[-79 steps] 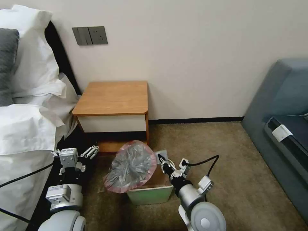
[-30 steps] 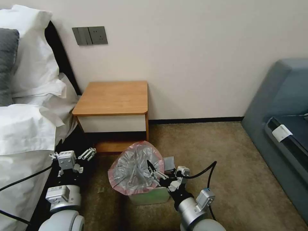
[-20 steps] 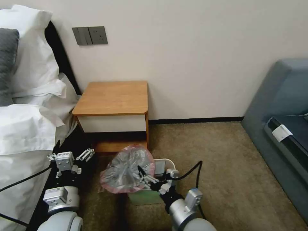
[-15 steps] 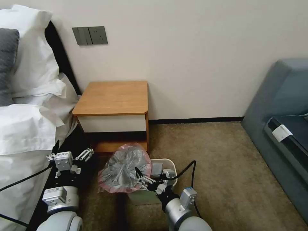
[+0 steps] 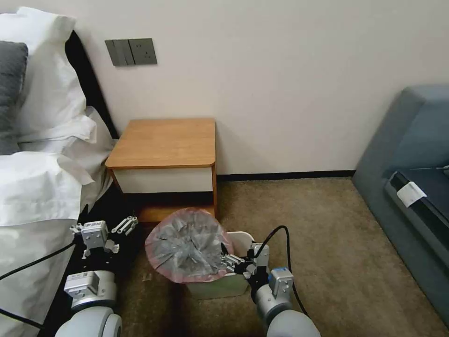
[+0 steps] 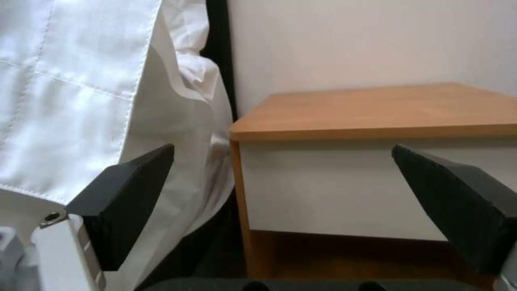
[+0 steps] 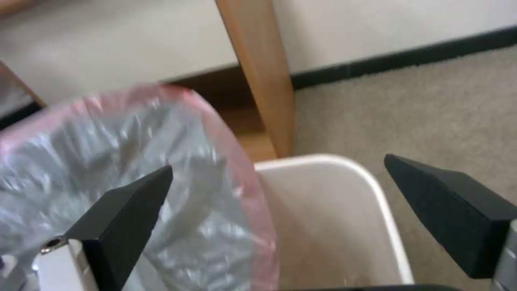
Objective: Pick up the garbage bag from the table and place it over the trash can.
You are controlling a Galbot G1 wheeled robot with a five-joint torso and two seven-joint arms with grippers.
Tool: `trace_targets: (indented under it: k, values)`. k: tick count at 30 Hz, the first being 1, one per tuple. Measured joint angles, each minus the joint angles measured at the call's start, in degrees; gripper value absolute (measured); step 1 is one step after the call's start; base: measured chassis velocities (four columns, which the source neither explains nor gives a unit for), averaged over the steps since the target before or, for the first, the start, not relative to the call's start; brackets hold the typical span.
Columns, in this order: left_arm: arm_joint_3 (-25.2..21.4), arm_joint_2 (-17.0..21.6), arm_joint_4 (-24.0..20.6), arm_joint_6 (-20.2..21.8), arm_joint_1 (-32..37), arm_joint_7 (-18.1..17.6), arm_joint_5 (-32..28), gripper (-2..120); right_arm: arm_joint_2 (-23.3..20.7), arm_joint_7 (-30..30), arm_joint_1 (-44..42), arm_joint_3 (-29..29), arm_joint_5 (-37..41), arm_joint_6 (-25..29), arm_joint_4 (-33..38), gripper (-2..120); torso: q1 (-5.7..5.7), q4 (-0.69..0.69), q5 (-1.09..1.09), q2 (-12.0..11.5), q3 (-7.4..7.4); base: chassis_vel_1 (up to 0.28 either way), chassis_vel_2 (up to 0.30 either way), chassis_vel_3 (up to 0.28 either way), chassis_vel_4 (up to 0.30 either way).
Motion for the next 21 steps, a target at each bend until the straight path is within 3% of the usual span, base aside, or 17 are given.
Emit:
trace_targets:
  k: [9,13,14,15,18,21]
  values:
    - [2.5,0.2,-0.3,1.2,0.1,0.5,0.7,100,0.5,-1.7,-0.8,3.2,-0.4,1.2,2.0,100,0.0,0.01,-0.01,0.0,0.0,0.0,0.0,0.0,0.0]
    - [7.6,1.4,-1.5,4.7,0.7,0.8,0.6,100,0.9,-2.1,-1.2,5.2,-0.4,1.5,2.0,100,0.0,0.0,0.0,0.0,0.0,0.0,0.0,0.0,0.0]
    - [11.1,2.2,-1.8,6.8,1.1,0.5,0.5,100,1.1,-2.3,-1.4,5.9,-0.4,1.7,2.0,100,0.0,0.0,0.0,0.0,0.0,0.0,0.0,0.0,0.0]
    - [11.1,2.2,-1.8,6.8,1.1,0.5,0.5,100,1.1,-2.3,-1.4,5.9,-0.4,1.7,2.0,100,0.0,0.0,0.0,0.0,0.0,0.0,0.0,0.0,0.0]
    - [17.3,3.6,-1.6,11.5,1.5,-2.4,1.9,100,1.3,-2.4,-1.8,7.3,-0.4,2.0,2.1,100,0.0,0.0,0.0,0.0,0.0,0.0,0.0,0.0,0.0]
    - [19.3,4.1,-0.5,13.4,1.4,-4.5,3.3,100,1.4,-2.8,-2.2,8.0,-0.4,2.5,2.1,100,0.0,0.0,0.0,0.0,0.0,0.0,0.0,0.0,0.0]
